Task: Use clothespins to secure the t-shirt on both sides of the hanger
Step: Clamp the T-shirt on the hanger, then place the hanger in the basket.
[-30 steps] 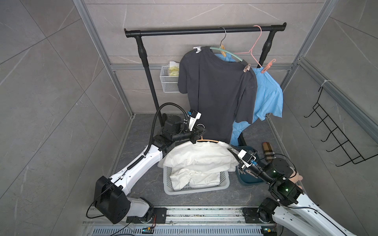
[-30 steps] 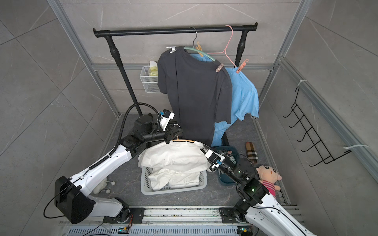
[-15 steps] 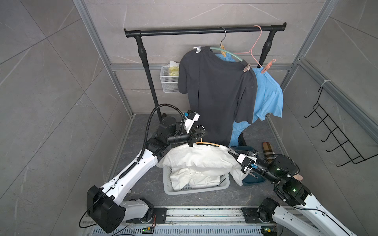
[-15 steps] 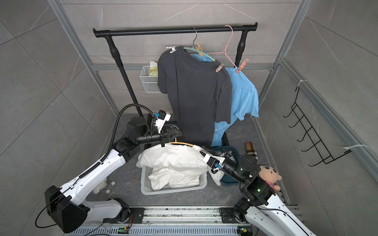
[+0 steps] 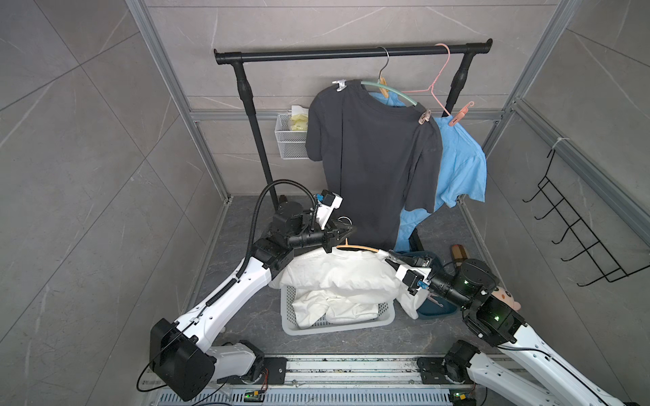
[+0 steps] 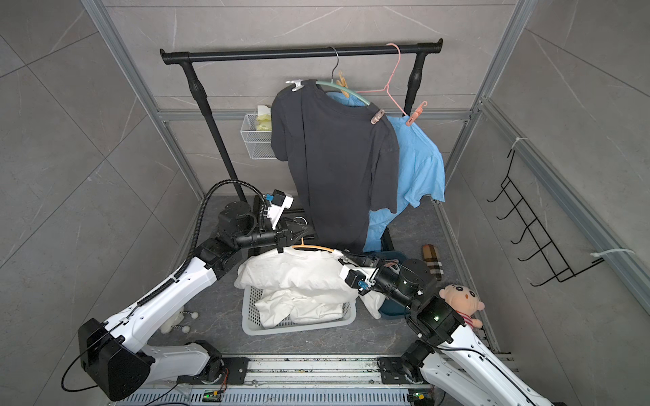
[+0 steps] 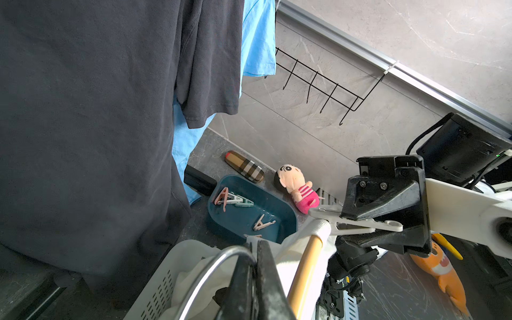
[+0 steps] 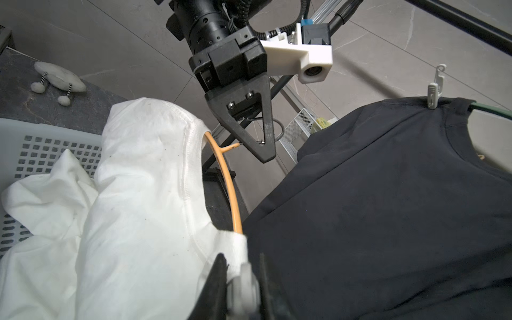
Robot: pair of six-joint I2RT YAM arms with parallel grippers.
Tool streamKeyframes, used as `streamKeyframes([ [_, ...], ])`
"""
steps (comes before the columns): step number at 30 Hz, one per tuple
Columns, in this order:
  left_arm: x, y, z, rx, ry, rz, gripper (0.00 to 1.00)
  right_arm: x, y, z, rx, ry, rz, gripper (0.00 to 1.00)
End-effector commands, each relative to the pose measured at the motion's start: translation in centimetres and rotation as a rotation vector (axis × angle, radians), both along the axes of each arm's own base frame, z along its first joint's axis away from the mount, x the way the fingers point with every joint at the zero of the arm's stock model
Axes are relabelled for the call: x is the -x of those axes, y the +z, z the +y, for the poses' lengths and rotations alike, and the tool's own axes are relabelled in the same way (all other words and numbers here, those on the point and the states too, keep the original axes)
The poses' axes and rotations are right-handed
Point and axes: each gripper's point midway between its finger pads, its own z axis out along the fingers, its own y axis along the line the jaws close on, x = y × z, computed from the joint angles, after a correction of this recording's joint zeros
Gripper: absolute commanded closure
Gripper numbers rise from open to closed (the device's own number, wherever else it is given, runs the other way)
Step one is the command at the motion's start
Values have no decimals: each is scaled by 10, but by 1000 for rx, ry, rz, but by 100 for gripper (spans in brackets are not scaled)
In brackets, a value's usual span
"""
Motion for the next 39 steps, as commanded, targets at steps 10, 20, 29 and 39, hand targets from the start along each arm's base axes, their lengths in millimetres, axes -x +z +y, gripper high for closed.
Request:
streamKeyframes([
  [10, -1, 19, 7, -6, 49, -61, 100, 0, -3, -10, -15, -46, 40, 34],
  [20, -40, -39, 27, -170, 236, 52, 100, -3, 10, -29, -313, -184, 452, 26],
  [29, -66, -74, 21, -173, 249, 155, 100, -29, -54, -144, -611, -1028, 797, 34],
  [39, -101, -130, 39, -273, 358, 243, 100, -31, -139, -142, -511, -1217, 995, 33],
])
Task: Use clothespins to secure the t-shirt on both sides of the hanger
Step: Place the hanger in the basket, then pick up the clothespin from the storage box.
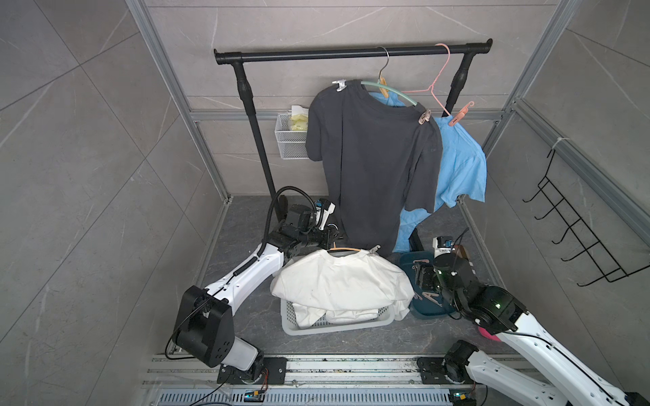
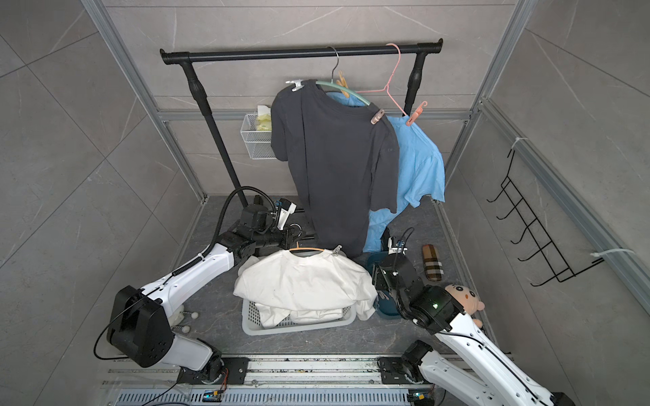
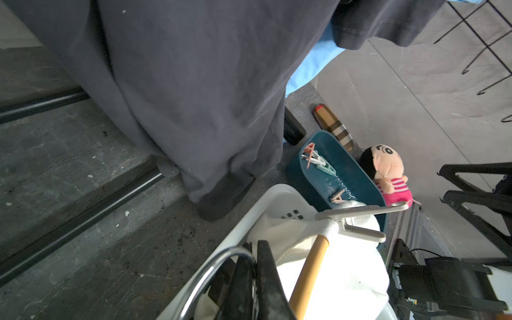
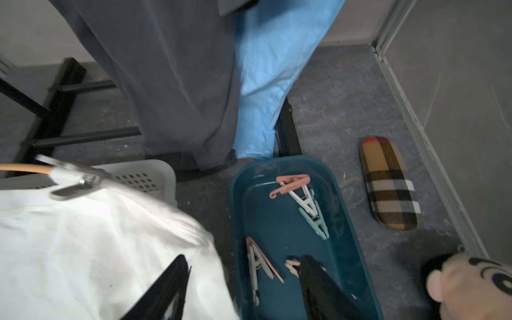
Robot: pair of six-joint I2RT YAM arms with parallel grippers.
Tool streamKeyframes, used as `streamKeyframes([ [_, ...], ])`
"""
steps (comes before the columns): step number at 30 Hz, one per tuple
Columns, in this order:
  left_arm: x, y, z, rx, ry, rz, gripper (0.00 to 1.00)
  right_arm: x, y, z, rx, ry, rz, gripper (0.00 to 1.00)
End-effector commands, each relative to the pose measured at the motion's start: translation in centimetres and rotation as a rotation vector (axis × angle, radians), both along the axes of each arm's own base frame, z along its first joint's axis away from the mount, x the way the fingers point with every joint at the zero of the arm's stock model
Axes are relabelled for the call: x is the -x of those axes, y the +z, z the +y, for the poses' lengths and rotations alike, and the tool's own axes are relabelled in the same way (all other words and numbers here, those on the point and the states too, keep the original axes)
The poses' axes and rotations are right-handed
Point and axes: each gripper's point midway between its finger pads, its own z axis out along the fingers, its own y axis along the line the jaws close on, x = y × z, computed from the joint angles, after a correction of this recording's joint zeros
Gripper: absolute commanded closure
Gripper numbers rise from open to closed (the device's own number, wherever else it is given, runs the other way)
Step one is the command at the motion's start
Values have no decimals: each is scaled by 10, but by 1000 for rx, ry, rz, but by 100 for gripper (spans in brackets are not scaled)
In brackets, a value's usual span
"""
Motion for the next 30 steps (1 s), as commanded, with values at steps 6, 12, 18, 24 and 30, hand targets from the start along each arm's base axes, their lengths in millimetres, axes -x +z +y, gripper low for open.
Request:
streamKeyframes([
  [6, -32, -22, 15, -26, 105, 24, 100, -7, -71, -1, -75, -111, 228, 39],
  [12, -41, -42, 23, -71, 143, 77, 100, -9, -118, -13, -182, -189, 339, 43],
  [18, -41, -42, 23, -77, 151, 106, 86, -20, -142, -28, -189, -278, 385, 44],
  [24, -35, -20, 34, -89, 182, 57, 55, -48, -144, -31, -247, -385, 320, 49],
  [30, -16, 5, 55, -113, 221, -21, 45, -72, -137, -40, -317, -530, 222, 44],
])
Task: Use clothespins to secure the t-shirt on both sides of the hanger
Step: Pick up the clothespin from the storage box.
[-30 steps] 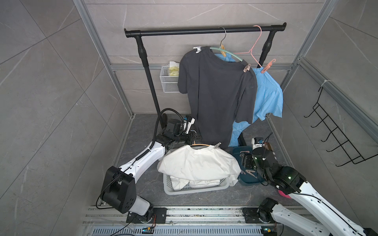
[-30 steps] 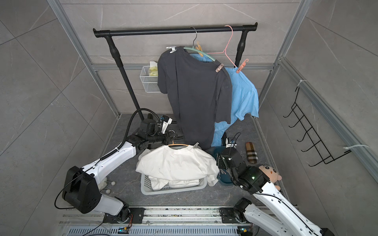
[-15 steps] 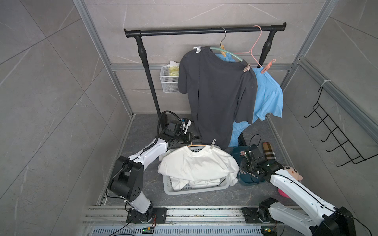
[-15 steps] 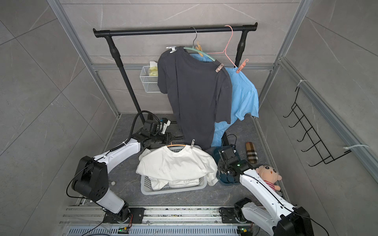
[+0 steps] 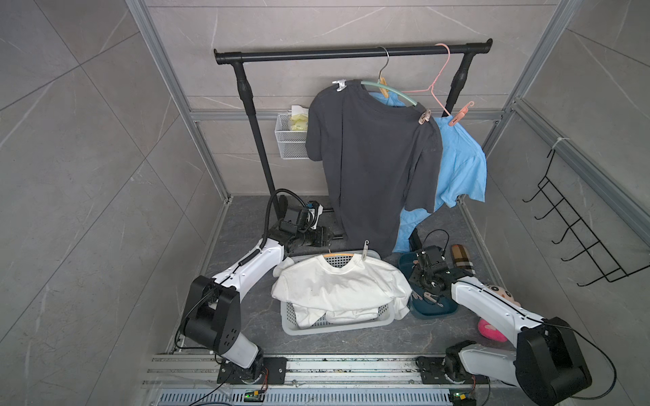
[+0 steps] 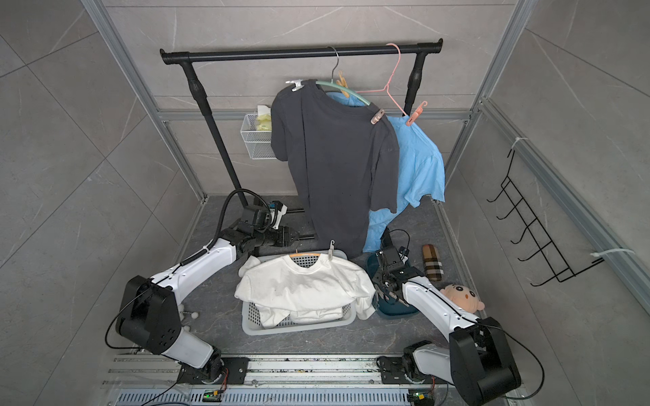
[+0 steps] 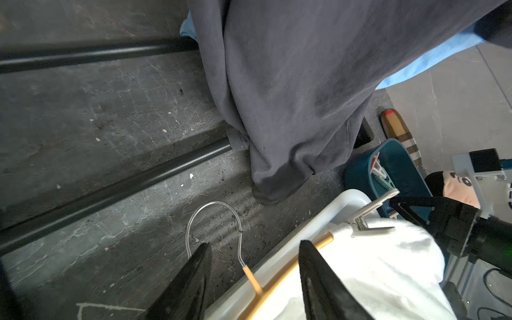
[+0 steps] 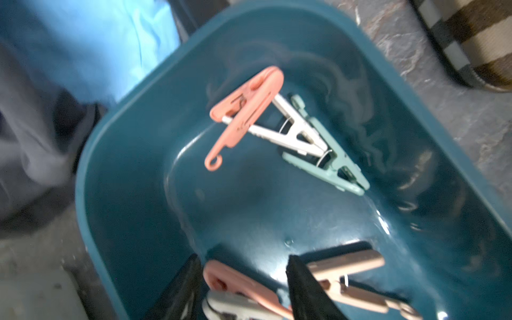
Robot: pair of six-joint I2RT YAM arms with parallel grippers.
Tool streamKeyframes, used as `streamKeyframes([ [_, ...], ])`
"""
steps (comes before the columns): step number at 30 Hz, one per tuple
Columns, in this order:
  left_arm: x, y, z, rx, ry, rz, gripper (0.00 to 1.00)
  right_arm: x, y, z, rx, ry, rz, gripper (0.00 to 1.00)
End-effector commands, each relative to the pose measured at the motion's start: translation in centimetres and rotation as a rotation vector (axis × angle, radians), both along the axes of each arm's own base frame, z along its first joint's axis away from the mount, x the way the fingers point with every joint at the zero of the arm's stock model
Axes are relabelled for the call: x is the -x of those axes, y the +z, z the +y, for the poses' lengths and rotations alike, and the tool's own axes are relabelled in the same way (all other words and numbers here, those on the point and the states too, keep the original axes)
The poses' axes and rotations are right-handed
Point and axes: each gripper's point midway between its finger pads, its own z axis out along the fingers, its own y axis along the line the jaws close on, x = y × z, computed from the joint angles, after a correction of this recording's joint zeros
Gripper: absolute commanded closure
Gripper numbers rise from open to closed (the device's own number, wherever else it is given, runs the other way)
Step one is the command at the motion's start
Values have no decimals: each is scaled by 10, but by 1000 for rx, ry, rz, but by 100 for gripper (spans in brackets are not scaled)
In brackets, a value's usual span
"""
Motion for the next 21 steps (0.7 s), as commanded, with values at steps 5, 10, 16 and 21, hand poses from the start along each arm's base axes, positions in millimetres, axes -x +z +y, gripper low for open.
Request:
streamKeyframes([
  [5, 37, 38, 31, -40, 15, -137, 44, -37, 16, -13, -57, -220, -158, 42],
  [10, 61, 34, 45, -37, 17, -180, 43, -48, 12, -18, -97, -287, -186, 42],
  [16, 70, 41, 49, -12, 25, -237, 43, -60, 4, -16, -136, -321, -200, 44],
  [21, 72, 44, 45, 13, 3, -232, 43, -66, -2, -13, -135, -321, -181, 45],
])
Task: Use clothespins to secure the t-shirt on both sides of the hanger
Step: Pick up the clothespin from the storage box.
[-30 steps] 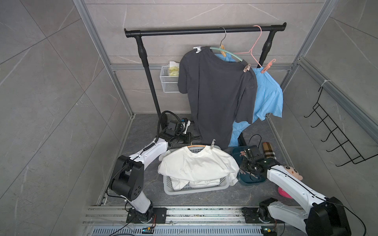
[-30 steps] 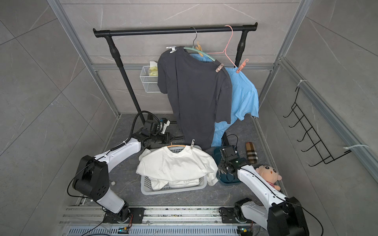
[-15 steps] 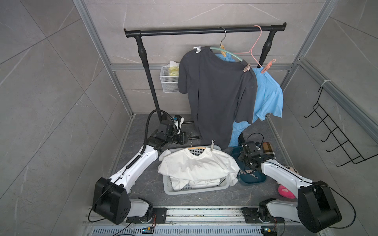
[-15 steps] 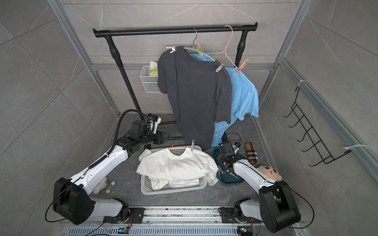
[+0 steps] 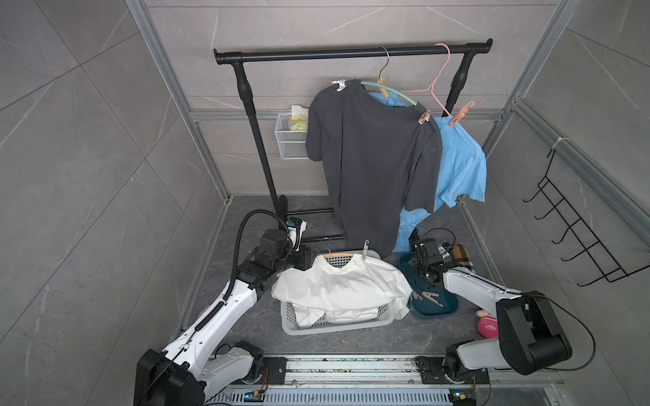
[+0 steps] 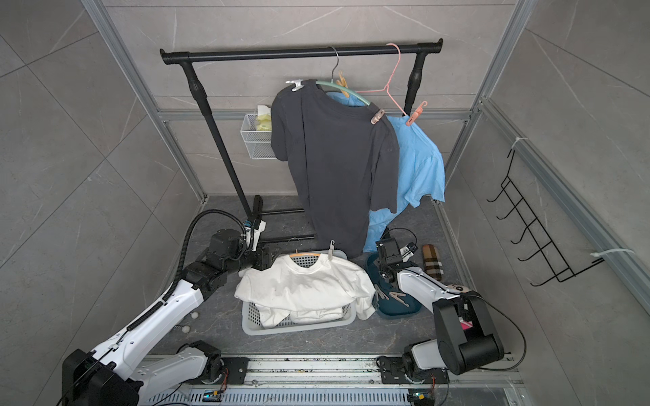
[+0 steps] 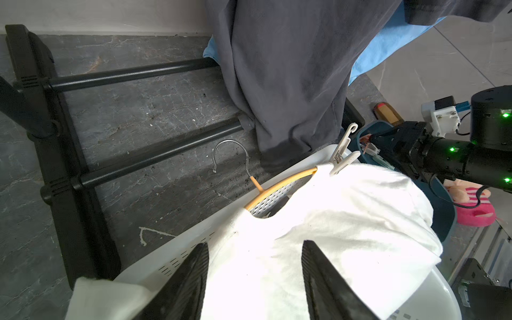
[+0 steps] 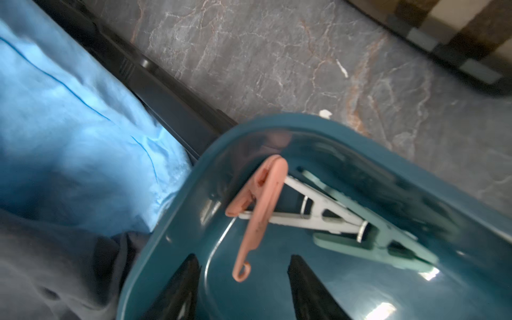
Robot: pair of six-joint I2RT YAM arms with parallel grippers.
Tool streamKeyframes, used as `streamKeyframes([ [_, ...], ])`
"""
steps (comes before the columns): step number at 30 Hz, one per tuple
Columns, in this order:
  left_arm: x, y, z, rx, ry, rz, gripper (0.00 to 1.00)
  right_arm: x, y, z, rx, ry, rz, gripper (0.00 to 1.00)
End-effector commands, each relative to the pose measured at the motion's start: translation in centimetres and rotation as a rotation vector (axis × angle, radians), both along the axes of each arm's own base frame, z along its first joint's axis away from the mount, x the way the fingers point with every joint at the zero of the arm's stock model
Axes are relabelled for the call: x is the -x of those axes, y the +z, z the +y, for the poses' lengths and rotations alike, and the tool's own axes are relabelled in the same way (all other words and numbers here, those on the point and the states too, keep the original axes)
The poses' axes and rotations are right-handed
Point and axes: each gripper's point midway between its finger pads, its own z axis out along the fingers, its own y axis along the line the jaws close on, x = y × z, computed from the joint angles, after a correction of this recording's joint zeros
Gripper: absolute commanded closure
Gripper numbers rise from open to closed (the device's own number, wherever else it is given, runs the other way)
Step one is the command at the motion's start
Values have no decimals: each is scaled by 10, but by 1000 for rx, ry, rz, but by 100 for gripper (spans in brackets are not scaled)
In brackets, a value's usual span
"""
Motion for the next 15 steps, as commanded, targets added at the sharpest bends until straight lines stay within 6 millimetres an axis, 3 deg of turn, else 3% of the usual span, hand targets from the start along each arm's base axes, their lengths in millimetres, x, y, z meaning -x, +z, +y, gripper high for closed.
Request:
streamKeyframes([
  [1, -3, 22, -5, 37, -29, -69, 43, -10, 1, 2, -27, -30, -20, 45],
  [9, -3, 22, -6, 34, -34, -71, 43, -3, -22, 1, -57, -87, 31, 48],
  [15, -4, 22, -4, 23, -29, -76, 43, -10, -28, 2, -64, -98, 20, 53],
])
